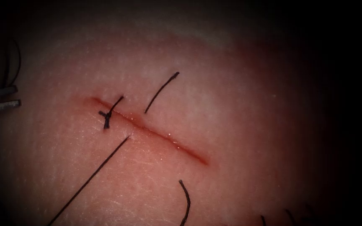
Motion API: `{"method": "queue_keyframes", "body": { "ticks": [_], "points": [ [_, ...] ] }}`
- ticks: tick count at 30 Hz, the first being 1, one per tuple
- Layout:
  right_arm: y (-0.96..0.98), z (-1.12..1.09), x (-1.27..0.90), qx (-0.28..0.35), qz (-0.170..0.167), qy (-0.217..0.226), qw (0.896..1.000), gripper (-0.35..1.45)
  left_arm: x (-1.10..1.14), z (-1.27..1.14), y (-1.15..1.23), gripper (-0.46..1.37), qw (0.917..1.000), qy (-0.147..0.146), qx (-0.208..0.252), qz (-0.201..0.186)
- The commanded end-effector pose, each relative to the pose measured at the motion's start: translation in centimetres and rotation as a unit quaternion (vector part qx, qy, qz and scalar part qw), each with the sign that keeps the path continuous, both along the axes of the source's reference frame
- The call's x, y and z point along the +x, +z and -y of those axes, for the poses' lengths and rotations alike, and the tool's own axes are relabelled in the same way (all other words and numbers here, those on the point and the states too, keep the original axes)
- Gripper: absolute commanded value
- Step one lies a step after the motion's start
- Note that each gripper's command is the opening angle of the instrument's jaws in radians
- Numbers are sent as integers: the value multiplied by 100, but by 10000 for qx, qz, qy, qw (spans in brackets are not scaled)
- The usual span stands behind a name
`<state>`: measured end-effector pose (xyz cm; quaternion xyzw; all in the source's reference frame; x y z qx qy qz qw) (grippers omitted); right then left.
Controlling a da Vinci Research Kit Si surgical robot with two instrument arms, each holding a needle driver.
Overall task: Wound Closure
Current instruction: Pull the string through the cut with the right gripper
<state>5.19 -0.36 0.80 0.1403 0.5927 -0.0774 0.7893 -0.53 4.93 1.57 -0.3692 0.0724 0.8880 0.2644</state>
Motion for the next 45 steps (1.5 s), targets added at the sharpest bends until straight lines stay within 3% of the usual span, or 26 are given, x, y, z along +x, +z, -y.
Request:
{"method": "queue_keyframes", "body": {
  "ticks": [1, 10, 11, 14, 16, 18, 21, 28, 38, 45],
  "points": [
    [0, 0, 0, -2, 0, 0, 10000, -35, 0, 0, 0, -35, 10000, 28, 23, 17],
    [1, 6, 2, 55, 15, 4, 10000, -35, 0, 0, 0, -35, 10000, 38, 33, 12],
    [1, 5, 3, 59, 16, 9, 10000, -29, 0, 0, 0, -35, 10000, 38, 33, 12],
    [2, 3, 5, 62, 19, 15, 10000, 58, 0, 0, 0, -35, 10000, 38, 33, 11],
    [3, 3, 3, 62, 18, 13, 10000, 66, 0, 0, 0, -35, 10000, 38, 33, 11],
    [4, 2, 1, 64, 19, 11, 10000, 89, 0, 0, 0, -35, 10000, 38, 33, 11],
    [6, 0, -5, 71, 10, 19, 10000, 108, 0, 0, 0, -35, 10000, 38, 33, 12],
    [4, -17, -34, 105, -95, 259, 9996, 106, 0, 0, 0, -35, 10000, 40, 34, 14],
    [-10, -54, -94, 223, -392, 844, 9954, 97, 0, 0, 0, -35, 10000, 40, 33, 15],
    [-1, -89, -144, 358, -301, 1581, 9863, 92, 0, 0, 0, -35, 10000, 38, 31, 14]
  ]
}}
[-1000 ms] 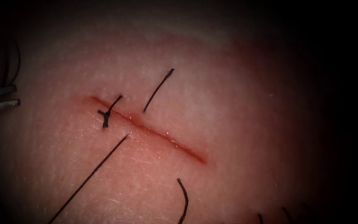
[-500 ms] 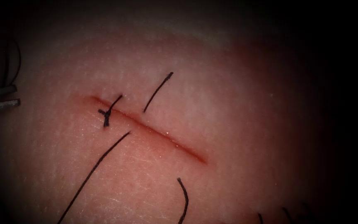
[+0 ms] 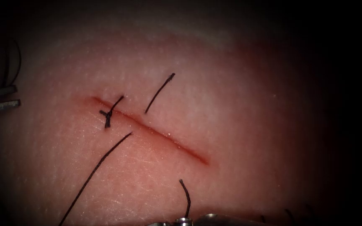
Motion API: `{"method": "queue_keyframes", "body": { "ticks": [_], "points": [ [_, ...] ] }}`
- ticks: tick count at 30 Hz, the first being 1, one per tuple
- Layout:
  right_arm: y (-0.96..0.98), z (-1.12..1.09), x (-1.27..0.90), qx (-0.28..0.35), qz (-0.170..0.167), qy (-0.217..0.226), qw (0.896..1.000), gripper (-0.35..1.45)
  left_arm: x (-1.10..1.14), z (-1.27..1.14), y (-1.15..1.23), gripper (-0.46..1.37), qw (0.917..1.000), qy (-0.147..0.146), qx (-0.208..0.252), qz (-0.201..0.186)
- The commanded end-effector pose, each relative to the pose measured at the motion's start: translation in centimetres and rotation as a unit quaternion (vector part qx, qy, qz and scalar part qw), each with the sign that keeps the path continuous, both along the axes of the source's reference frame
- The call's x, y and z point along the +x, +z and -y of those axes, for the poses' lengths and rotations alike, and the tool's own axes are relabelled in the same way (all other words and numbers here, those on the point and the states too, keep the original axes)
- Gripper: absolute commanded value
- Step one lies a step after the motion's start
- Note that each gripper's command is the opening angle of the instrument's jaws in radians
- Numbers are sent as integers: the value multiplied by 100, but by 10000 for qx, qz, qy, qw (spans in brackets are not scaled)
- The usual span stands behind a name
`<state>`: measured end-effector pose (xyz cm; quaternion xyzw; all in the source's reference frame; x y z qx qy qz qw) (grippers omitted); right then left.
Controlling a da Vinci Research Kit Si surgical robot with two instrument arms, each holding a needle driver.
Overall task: Wound Closure
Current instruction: Pull the string through the cut with the right gripper
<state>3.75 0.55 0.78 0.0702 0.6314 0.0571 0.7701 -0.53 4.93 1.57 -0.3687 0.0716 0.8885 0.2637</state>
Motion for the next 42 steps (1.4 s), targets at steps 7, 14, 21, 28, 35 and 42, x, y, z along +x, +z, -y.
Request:
{"method": "queue_keyframes", "body": {
  "ticks": [7, 14, 21, 28, 35, 42],
  "points": [
    [26, -31, -36, 782, 8, 1739, 9816, 96, -1, 1, 1, -35, 10000, 27, 22, 19],
    [54, -48, -57, 1555, 351, 2785, 9471, 111, -1, 1, 1, -35, 10000, 36, 31, 14],
    [74, -65, -68, 2075, 757, 3433, 9129, 118, -1, 1, 1, -35, 10000, 38, 30, 15],
    [88, -82, -83, 2366, 966, 3955, 8822, 112, -1, 1, 1, -35, 10000, 47, 40, 10],
    [110, -110, -96, 2504, 1013, 4066, 8728, 99, -1, 2, 1, -35, 10000, 47, 39, 10],
    [135, -130, -96, 2567, 1070, 4147, 8664, 108, -1, 2, 1, -35, 10000, 48, 38, 10]
  ]
}}
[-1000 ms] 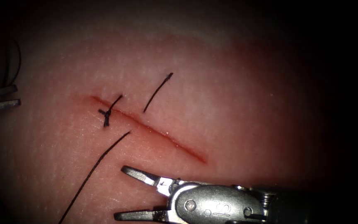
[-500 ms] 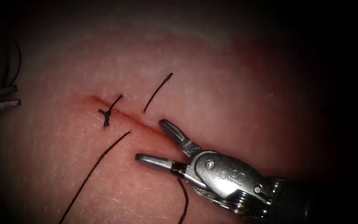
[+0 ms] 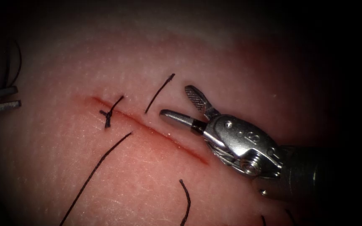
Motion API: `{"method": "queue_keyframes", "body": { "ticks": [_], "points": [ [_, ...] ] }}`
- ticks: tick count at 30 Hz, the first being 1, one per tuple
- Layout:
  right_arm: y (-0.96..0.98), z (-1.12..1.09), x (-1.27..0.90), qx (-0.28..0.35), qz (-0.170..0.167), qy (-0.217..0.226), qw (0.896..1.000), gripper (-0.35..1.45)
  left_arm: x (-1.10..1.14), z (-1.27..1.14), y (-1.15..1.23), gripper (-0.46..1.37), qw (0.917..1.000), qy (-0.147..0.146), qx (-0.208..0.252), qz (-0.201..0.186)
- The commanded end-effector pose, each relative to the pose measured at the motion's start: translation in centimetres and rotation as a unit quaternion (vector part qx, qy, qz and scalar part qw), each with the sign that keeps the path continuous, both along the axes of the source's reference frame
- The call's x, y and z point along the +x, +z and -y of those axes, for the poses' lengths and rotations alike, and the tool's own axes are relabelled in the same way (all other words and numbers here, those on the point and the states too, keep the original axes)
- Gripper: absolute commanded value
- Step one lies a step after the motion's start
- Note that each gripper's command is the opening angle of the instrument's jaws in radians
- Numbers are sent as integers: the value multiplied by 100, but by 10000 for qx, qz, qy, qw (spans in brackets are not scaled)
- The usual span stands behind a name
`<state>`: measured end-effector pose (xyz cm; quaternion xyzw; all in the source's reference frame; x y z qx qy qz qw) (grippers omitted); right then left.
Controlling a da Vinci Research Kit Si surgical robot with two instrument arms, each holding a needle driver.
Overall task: Wound Closure
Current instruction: Pull the string through the cut with the right gripper
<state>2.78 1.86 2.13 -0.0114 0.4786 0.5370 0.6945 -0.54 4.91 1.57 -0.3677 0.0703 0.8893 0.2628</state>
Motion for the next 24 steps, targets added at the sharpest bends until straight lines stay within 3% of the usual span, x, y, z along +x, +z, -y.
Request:
{"method": "queue_keyframes", "body": {
  "ticks": [1, 12, 15, 16, 17, 18, 24],
  "points": [
    [4, -4, 2, 19, 0, 29, 10000, 113, 0, 0, 0, -35, 10000, 33, 26, 19],
    [25, -19, 17, 106, -141, 58, 9998, 99, 0, 0, 0, -35, 10000, 35, 26, 21],
    [28, -20, 18, 290, -294, 227, 9989, 68, 0, 0, 0, -35, 10000, 36, 26, 22],
    [28, -20, 19, 384, -373, 308, 9981, 39, 0, 0, 0, -35, 10000, 36, 26, 22],
    [28, -20, 19, 498, -467, 407, 9968, -15, 0, 0, 0, -35, 10000, 36, 26, 22],
    [28, -20, 20, 575, -529, 474, 9958, -35, 0, 0, 0, -35, 10000, 36, 26, 22],
    [26, -27, 20, 654, -552, 507, 9950, -35, 0, 0, 0, -35, 10000, 36, 26, 22]
  ]
}}
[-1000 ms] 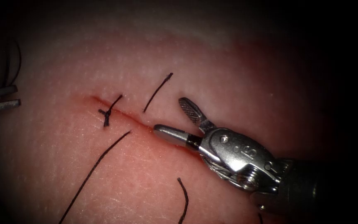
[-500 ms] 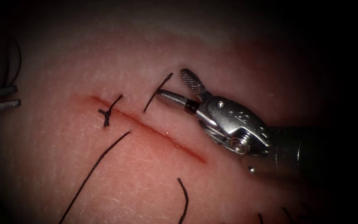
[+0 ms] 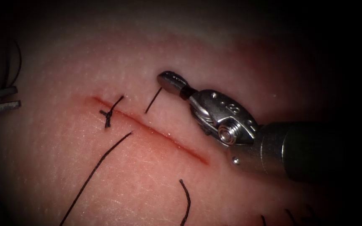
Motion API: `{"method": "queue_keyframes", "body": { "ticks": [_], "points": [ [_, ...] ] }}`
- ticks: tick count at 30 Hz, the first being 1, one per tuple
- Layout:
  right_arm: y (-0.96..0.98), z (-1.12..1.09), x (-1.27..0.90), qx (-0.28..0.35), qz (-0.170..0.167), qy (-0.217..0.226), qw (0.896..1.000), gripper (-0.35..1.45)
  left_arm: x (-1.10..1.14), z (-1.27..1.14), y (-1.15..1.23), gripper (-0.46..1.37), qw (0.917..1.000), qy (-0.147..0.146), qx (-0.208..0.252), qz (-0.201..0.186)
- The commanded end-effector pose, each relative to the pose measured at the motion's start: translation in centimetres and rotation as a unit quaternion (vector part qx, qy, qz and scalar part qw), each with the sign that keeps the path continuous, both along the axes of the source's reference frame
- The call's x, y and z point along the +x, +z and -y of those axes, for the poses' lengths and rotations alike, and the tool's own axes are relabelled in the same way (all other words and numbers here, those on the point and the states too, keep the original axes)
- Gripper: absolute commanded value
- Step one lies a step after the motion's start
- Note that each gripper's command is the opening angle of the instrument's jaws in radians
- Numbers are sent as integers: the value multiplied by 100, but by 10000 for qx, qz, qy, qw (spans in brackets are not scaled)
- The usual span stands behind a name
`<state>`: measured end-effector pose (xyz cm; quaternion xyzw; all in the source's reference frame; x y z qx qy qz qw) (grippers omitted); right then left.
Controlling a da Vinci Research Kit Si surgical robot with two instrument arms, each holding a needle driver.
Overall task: Wound Closure
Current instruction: Pull the string through the cut with the right gripper
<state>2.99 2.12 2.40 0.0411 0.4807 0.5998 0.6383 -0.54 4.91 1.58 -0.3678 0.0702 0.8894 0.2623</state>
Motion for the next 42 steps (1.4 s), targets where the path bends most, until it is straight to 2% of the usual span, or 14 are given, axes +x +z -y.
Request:
{"method": "queue_keyframes", "body": {
  "ticks": [1, 7, 16, 27, 30, 32, 33, 34, 37, 42],
  "points": [
    [-1, -2, -1, 14, 21, 19, 10000, -35, 0, 0, 0, -35, 10000, 31, 27, 21],
    [-7, -14, -1, 71, -7, 3, 10000, -35, -1, 0, 0, -35, 10000, 37, 35, 14],
    [-18, -17, -1, 150, -38, -1, 9999, -35, -8, 1, 2, -35, 10000, 50, 42, 15],
    [-21, -24, 1, 105, -68, -36, 9999, -35, -10, 1, 4, -35, 9998, 168, -53, -12],
    [-20, -24, 2, 0, -49, -162, 9999, -34, -12, 0, 4, -35, 9997, 226, -116, -33],
    [-20, -22, 3, -69, -49, -245, 9997, 18, -13, 0, 4, -35, 9996, 246, -136, -38],
    [-21, -21, 4, -93, -50, -273, 9996, 51, -14, 0, 4, -35, 9995, 265, -157, -44],
    [-21, -21, 4, -135, -38, -318, 9994, 69, -14, 0, 4, -35, 9995, 272, -156, -30],
    [-22, -20, 2, -222, -63, -448, 9987, 99, -15, 0, 4, -35, 9995, 280, -158, -18],
    [-24, -17, -8, -289, -64, -552, 9980, 105, -13, 0, 4, -35, 9994, 308, -177, -19]
  ]
}}
